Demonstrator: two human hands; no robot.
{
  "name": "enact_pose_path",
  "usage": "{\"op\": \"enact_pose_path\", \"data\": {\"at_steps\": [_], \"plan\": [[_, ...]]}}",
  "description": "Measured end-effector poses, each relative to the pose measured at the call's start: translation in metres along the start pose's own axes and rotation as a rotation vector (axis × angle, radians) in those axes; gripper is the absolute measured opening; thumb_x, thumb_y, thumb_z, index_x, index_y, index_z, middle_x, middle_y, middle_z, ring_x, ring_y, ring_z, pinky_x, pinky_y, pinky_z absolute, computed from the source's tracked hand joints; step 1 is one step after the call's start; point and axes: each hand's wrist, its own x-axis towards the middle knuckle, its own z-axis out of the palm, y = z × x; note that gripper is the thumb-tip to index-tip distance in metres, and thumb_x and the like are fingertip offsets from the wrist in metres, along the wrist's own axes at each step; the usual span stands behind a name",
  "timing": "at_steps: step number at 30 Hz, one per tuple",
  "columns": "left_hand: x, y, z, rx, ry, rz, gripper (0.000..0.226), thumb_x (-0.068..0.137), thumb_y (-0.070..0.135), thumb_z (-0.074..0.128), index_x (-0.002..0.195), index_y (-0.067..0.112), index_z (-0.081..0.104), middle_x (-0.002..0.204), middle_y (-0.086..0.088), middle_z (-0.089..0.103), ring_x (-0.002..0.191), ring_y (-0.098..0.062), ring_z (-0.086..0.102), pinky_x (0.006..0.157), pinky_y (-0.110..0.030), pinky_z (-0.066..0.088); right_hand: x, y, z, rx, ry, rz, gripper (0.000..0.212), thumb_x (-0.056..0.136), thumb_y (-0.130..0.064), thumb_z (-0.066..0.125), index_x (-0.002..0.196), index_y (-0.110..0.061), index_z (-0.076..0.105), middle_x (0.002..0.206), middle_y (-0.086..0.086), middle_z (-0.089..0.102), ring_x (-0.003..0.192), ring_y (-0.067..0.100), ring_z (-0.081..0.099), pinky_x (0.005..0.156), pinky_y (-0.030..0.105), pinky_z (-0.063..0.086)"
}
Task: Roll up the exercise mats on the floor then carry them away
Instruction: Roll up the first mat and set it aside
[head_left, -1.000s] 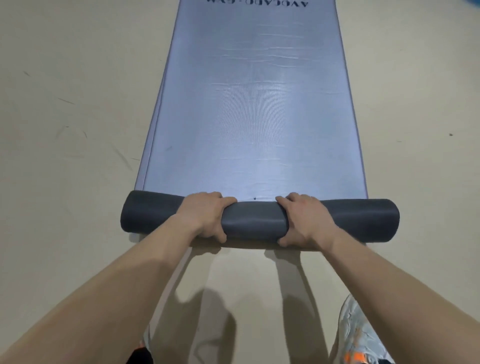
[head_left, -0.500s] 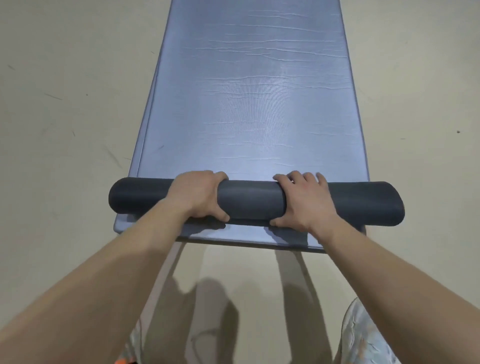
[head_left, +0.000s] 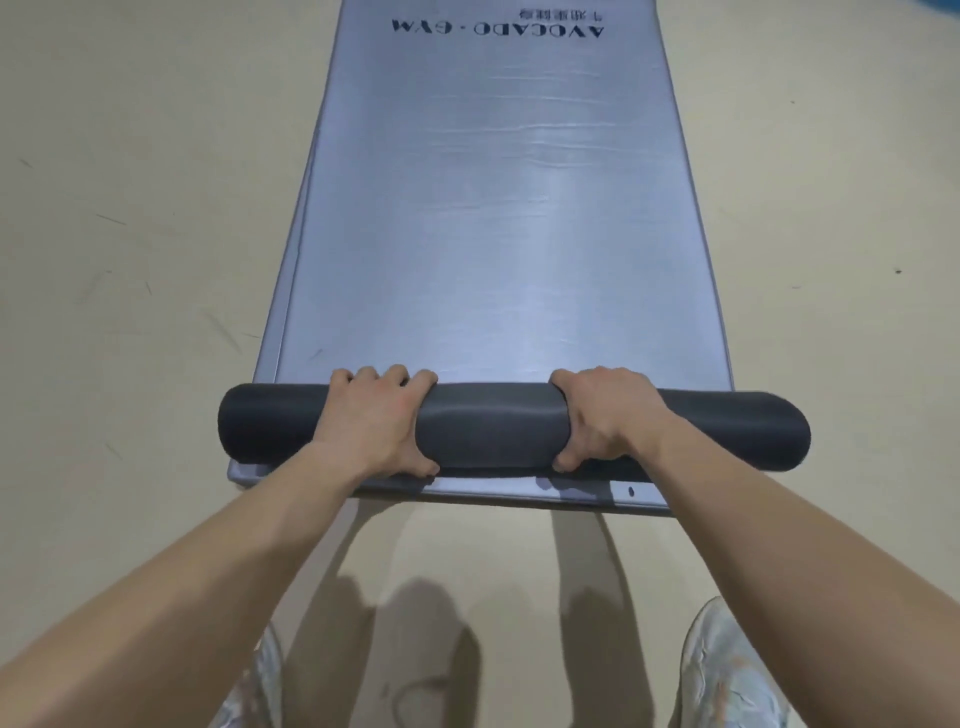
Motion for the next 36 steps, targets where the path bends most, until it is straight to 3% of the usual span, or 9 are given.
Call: {"op": "enact_pose_path", "data": {"at_steps": [2, 4, 7, 13, 16, 22, 27, 32, 36], "plan": [[-0.008, 0.002, 0.002, -0.013, -0.088, 0.030, 0.100, 0.054, 0.082, 0.068, 0.138, 0.037, 0.037, 0.117, 0.006, 0.058, 0.100, -0.024, 0.058, 0.092, -0.046, 0.042, -0.016, 0.000, 0.016, 0.004, 0.053, -0.008, 0.090, 0.053, -0.065, 0.082, 0.128, -0.031, 0.046, 0.108, -0.008, 0.060, 0.099, 0.023, 0.060, 0.086, 0.041, 0.047], [-0.002, 0.000, -0.006, -0.059, -0.159, 0.038, 0.103, 0.052, 0.082, 0.072, 0.138, 0.038, 0.037, 0.116, 0.006, 0.059, 0.101, -0.025, 0.059, 0.090, -0.045, 0.042, -0.031, -0.006, 0.044, -0.094, 0.303, -0.021, 0.108, 0.052, -0.061, 0.085, 0.143, -0.026, 0.039, 0.125, 0.002, 0.054, 0.115, 0.029, 0.054, 0.105, 0.049, 0.037], [0.016, -0.006, -0.019, -0.134, -0.271, 0.064, 0.108, 0.051, 0.082, 0.077, 0.141, 0.037, 0.039, 0.120, 0.007, 0.059, 0.106, -0.023, 0.059, 0.089, -0.043, 0.043, -0.036, -0.017, 0.076, -0.165, 0.516, 0.011, 0.122, 0.046, -0.049, 0.094, 0.148, -0.015, 0.036, 0.136, 0.014, 0.049, 0.125, 0.037, 0.047, 0.112, 0.056, 0.028], [-0.013, 0.010, 0.027, -0.061, 0.192, 0.026, 0.122, 0.051, 0.084, 0.069, 0.152, 0.023, 0.036, 0.147, -0.006, 0.044, 0.134, -0.031, 0.042, 0.114, -0.051, 0.029, 0.001, -0.005, 0.041, -0.056, 0.259, -0.019, 0.129, 0.039, -0.074, 0.081, 0.148, -0.028, 0.029, 0.140, 0.001, 0.045, 0.132, 0.026, 0.043, 0.119, 0.049, 0.019], [-0.004, 0.012, 0.040, -0.074, 0.234, 0.002, 0.120, 0.052, 0.072, 0.075, 0.154, 0.024, 0.033, 0.151, -0.005, 0.045, 0.138, -0.029, 0.041, 0.117, -0.048, 0.026, 0.010, 0.001, 0.032, -0.041, 0.216, -0.029, 0.138, 0.044, -0.076, 0.082, 0.157, -0.028, 0.019, 0.154, 0.005, 0.031, 0.145, 0.028, 0.028, 0.122, 0.052, 0.013], [0.030, -0.009, 0.020, -0.139, 0.065, 0.072, 0.120, 0.053, 0.078, 0.072, 0.155, 0.031, 0.028, 0.152, 0.004, 0.043, 0.136, -0.023, 0.044, 0.119, -0.046, 0.026, 0.004, 0.004, 0.065, -0.167, 0.534, 0.005, 0.116, 0.049, -0.052, 0.088, 0.149, -0.019, 0.038, 0.140, 0.013, 0.049, 0.127, 0.039, 0.047, 0.109, 0.060, 0.031], [0.014, 0.007, 0.020, -0.048, 0.134, -0.039, 0.105, 0.062, 0.070, 0.074, 0.150, 0.029, 0.033, 0.148, 0.001, 0.045, 0.132, -0.028, 0.046, 0.113, -0.053, 0.031, 0.010, 0.005, 0.031, -0.162, 0.352, -0.013, 0.102, 0.058, -0.058, 0.080, 0.144, -0.030, 0.034, 0.132, 0.003, 0.051, 0.116, 0.031, 0.053, 0.104, 0.050, 0.035], [-0.001, 0.006, -0.013, -0.175, -0.212, 0.042, 0.095, 0.055, 0.071, 0.075, 0.137, 0.035, 0.043, 0.113, 0.007, 0.056, 0.099, -0.023, 0.058, 0.090, -0.043, 0.051, -0.017, 0.002, 0.009, -0.037, 0.013, -0.043, 0.096, 0.056, -0.055, 0.083, 0.140, -0.034, 0.040, 0.122, -0.001, 0.055, 0.105, 0.027, 0.059, 0.094, 0.043, 0.044], [-0.003, 0.007, -0.024, -0.240, -0.382, 0.045, 0.102, 0.049, 0.073, 0.080, 0.138, 0.037, 0.047, 0.112, 0.010, 0.061, 0.100, -0.020, 0.059, 0.090, -0.042, 0.054, -0.047, -0.012, 0.041, -0.076, 0.178, 0.033, 0.097, 0.064, -0.052, 0.082, 0.145, -0.028, 0.035, 0.131, 0.003, 0.052, 0.121, 0.030, 0.052, 0.112, 0.050, 0.032]]}}
